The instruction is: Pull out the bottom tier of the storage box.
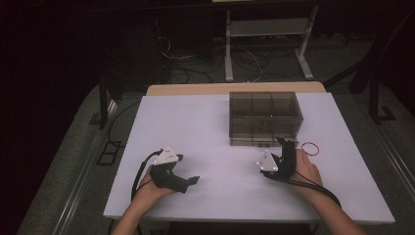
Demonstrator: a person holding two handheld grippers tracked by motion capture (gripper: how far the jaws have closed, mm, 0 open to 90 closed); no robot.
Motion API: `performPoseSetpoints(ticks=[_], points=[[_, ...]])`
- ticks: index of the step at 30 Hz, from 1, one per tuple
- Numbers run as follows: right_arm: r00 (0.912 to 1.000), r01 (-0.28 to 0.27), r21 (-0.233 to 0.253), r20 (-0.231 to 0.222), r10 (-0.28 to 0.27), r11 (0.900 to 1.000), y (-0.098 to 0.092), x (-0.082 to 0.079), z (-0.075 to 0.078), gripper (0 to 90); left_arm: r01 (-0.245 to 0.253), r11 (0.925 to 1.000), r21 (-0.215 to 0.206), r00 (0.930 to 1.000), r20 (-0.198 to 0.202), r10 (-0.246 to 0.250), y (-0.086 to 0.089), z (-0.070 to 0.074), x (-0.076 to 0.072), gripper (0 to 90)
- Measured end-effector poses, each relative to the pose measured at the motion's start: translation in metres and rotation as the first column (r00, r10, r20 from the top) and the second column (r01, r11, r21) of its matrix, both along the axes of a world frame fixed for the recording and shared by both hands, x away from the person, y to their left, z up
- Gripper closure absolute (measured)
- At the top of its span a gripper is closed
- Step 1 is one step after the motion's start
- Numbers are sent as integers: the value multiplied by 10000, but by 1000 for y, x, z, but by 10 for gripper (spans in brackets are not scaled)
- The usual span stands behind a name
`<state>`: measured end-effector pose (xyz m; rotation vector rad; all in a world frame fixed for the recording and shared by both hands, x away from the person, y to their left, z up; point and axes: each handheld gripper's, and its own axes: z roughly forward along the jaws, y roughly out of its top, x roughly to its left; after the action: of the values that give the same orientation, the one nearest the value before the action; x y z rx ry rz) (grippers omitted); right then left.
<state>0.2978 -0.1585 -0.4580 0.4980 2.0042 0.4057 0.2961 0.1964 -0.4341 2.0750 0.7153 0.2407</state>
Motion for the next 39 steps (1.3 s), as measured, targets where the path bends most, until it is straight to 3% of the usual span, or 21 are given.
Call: performPoseSetpoints(ticks=[10, 20, 23, 27, 30, 39], points=[[9982, 288, 981, -554, -234, 9948, -4, 3, 3, 140, 14, 10000, -7, 10000, 13, -14, 0, 1, -1, 0], [9912, 679, 2048, -1251, -427, 9765, -12, 7, 8, 141, 34, 10000, 25, 10000, 14, -34, 0, 1, -1, 0], [9856, 867, 2716, -1636, -428, 9585, -16, 9, 11, 141, 32, 10000, 8, 10000, 15, -32, 0, 1, -1, 0], [9793, 1057, 3245, -1983, -417, 9400, -21, 11, 13, 141, 44, 10000, 17, 10000, 20, -44, 0, 1, -1, 0], [9747, 1160, 3535, -2201, -379, 9282, -24, 12, 14, 141, 30, 10000, 13, 10000, 15, -30, 0, 1, -1, 0], [9578, 1594, 4524, -2861, -265, 8775, -34, 17, 18, 141, 51, 10000, 39, 10000, 22, -51, -1, 1, -1, 0]])
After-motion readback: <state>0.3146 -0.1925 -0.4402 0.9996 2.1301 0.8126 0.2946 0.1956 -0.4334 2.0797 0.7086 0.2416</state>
